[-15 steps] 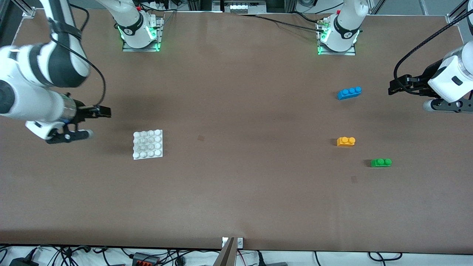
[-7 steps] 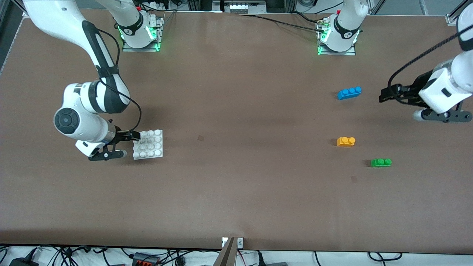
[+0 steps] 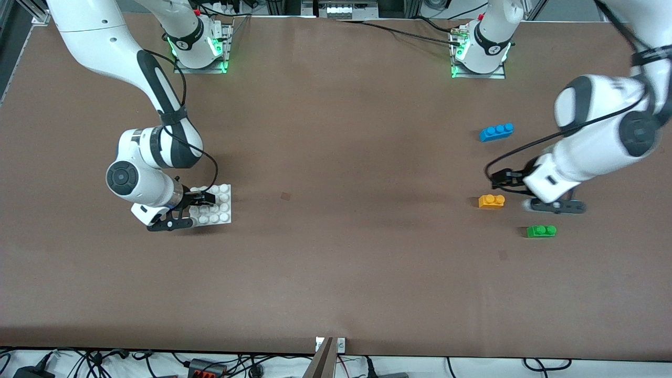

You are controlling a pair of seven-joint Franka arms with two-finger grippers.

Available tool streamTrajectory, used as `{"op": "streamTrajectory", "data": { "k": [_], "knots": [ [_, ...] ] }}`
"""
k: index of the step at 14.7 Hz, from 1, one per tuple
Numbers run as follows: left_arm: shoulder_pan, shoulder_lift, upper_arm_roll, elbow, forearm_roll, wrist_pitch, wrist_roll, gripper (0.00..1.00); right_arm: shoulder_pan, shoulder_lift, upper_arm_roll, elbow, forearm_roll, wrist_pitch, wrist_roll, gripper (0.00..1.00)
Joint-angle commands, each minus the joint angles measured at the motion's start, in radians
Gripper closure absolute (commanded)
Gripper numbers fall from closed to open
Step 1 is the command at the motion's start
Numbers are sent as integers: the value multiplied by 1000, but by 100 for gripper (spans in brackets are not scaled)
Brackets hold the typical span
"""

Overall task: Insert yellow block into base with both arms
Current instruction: 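Grasp the yellow block with the left gripper while the right gripper grips the plate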

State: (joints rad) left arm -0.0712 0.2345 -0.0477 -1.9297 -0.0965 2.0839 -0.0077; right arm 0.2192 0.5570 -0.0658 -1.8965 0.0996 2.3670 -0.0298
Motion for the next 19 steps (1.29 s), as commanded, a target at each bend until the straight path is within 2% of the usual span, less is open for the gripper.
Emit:
{"op": "streamTrajectory", "data": {
  "k": [1, 3, 5, 8, 10, 11, 19],
  "knots": [
    [-7, 8, -17, -52, 108, 51, 79, 0, 2, -2, 4, -19, 12, 27, 2, 0],
    [17, 29, -17, -90, 107, 114, 91, 0, 0, 11, 4, -21, 12, 52, -7, 0],
    [18, 38, -15, -167, 109, 258, 92, 0, 2, 20, 4, -21, 12, 55, -7, 0],
    [19, 98, -15, -154, 113, 315, 112, 0, 2, 32, 4, -22, 12, 69, -7, 0],
    [24, 121, -15, -164, 118, 364, 129, 0, 3, 32, 4, -22, 12, 67, -7, 24],
    [37, 127, -15, -161, 118, 369, 153, 0, 3, 35, 8, -21, 12, 67, -7, 28],
    [73, 167, -17, -166, 118, 418, 183, 0, 52, 49, 20, -10, 14, 69, 11, 28]
  ]
}}
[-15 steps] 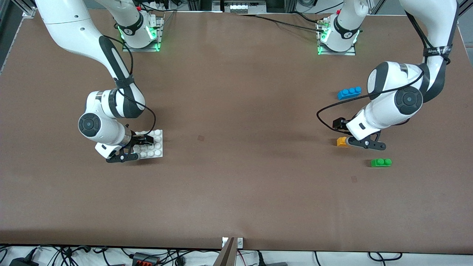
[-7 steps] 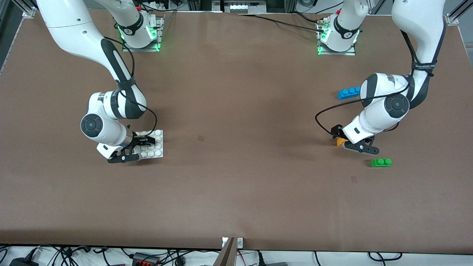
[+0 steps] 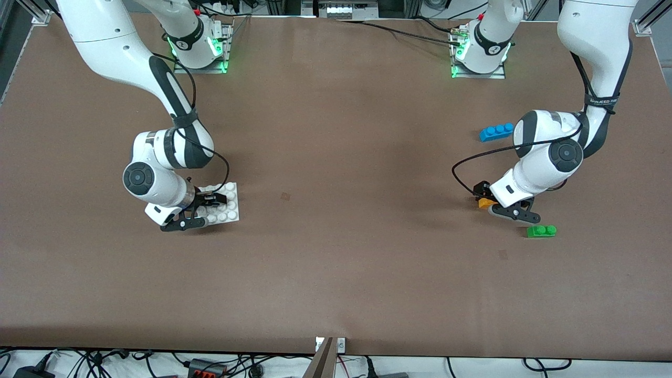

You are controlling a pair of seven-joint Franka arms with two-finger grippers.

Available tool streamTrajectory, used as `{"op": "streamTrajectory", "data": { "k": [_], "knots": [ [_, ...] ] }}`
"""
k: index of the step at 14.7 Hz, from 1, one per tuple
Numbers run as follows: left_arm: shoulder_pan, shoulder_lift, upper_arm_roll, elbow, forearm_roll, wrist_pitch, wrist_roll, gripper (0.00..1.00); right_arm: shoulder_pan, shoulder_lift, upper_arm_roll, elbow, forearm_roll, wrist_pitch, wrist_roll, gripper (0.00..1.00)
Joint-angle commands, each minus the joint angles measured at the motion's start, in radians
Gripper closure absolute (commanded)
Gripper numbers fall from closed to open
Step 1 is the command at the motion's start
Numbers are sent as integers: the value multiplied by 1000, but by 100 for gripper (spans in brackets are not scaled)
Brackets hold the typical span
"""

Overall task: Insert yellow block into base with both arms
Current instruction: 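Slide the white plate toward the table center with the right gripper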

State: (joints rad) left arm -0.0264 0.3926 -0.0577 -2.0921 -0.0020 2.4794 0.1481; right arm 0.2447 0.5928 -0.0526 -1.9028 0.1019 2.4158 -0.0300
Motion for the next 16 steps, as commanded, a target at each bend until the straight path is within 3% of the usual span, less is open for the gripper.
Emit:
{"op": "streamTrajectory", "data": {
  "k": [1, 2, 5, 7, 9, 16],
  "knots": [
    [28, 9, -7, -6, 24, 32, 34, 0, 34, 13, 7, -2, 13, 20, 12, 28],
    [28, 11, -7, -20, 24, 48, 34, 0, 50, 13, 7, 1, 27, 20, 13, 28],
    [29, 9, -7, -39, 24, 78, 36, 0, 114, 41, 7, 19, 201, 20, 13, 28],
    [30, 11, -7, -40, 24, 79, 38, 0, 158, 67, 7, 54, 287, 17, 12, 38],
    [31, 15, -7, -42, 24, 79, 38, 0, 185, 81, 7, 77, 317, 19, 13, 46],
    [39, 18, -7, -63, 24, 114, 44, 0, 370, 215, 3, 269, 322, 20, 300, 46]
  ]
}}
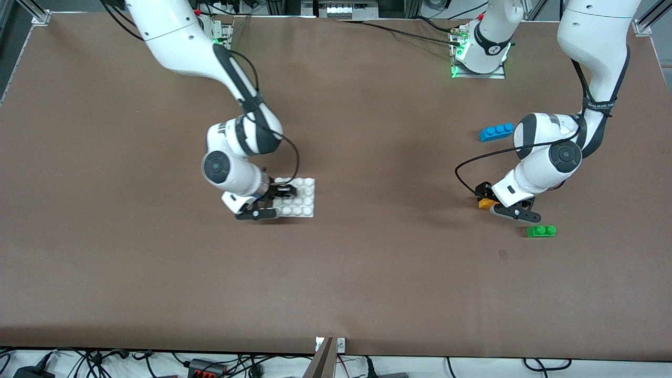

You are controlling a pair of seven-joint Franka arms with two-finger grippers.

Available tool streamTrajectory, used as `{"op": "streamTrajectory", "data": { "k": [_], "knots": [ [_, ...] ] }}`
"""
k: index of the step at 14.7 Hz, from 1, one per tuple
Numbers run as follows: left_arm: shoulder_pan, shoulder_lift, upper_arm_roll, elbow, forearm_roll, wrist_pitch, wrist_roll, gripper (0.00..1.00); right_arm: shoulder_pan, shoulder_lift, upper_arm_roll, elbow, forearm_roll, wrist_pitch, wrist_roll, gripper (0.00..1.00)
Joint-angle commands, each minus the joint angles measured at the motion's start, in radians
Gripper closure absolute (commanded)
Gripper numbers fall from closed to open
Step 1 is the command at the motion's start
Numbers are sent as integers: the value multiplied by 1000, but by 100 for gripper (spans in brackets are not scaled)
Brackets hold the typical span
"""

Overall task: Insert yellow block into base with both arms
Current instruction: 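Slide the white plate toward the table center with the right gripper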

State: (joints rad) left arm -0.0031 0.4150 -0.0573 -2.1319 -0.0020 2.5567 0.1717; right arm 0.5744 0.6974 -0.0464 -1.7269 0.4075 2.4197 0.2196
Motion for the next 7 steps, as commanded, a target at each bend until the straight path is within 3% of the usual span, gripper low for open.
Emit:
{"op": "streamTrajectory", "data": {
  "k": [1, 7],
  "knots": [
    [17, -4, -7, -31, 24, 39, 31, 0, 51, 128, -3, 113, 19, 16, 52, 45],
    [26, 1, -10, -48, 24, 43, 34, 0, 128, 234, -1, 312, 24, 21, 91, 45]
  ]
}}
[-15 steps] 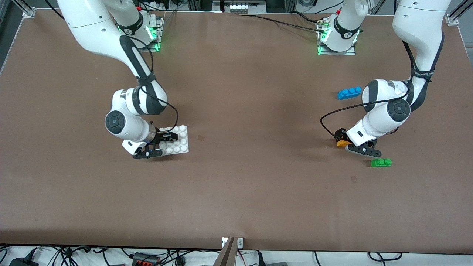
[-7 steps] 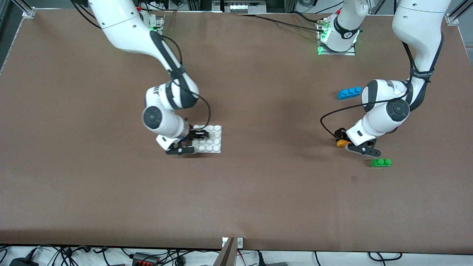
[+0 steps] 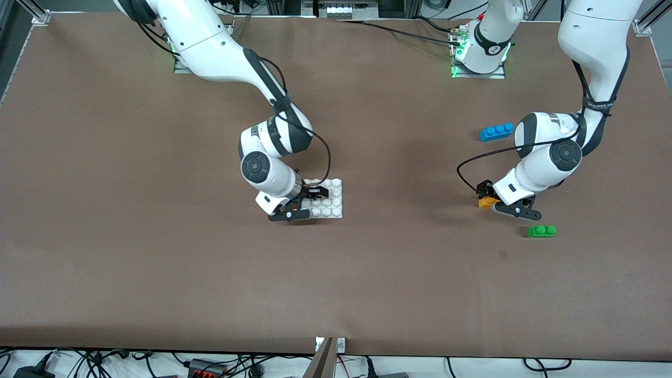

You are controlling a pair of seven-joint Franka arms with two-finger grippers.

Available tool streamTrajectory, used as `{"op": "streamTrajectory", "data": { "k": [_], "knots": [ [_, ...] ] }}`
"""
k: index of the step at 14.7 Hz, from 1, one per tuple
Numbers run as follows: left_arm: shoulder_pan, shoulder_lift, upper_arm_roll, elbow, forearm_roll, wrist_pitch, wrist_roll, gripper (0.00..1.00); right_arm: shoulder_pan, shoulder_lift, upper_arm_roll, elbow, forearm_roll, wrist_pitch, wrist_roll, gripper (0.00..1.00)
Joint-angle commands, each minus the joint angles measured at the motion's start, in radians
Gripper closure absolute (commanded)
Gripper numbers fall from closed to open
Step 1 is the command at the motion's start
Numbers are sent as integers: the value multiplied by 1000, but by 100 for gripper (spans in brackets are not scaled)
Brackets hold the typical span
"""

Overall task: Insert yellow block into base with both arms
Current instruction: 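Slide the white plate toward the table center with the right gripper, then open the right gripper and draw it back from the plate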

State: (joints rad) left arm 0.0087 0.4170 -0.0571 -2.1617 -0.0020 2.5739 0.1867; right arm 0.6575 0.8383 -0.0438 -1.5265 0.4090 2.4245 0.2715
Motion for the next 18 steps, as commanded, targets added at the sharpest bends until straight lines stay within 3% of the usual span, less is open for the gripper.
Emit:
{"op": "streamTrajectory", "data": {
  "k": [1, 8, 11, 14, 18],
  "knots": [
    [14, 0, -10, -18, 24, 29, 19, 0, 53, 96, -4, 123, 22, 18, 72, 45],
    [14, 13, -10, -18, 24, 31, 17, 0, 129, 96, -2, 173, 24, 31, 150, 45],
    [13, 13, -10, -15, 24, 31, 17, 14, 129, 91, -4, 177, 22, 30, 143, 42],
    [13, 13, -12, -9, 24, 28, 16, 23, 113, 45, -8, 177, 24, 15, 144, 32],
    [11, 13, -12, -7, 24, 26, 16, 42, 96, -21, -71, 177, 11, -140, 141, 17]
  ]
}}
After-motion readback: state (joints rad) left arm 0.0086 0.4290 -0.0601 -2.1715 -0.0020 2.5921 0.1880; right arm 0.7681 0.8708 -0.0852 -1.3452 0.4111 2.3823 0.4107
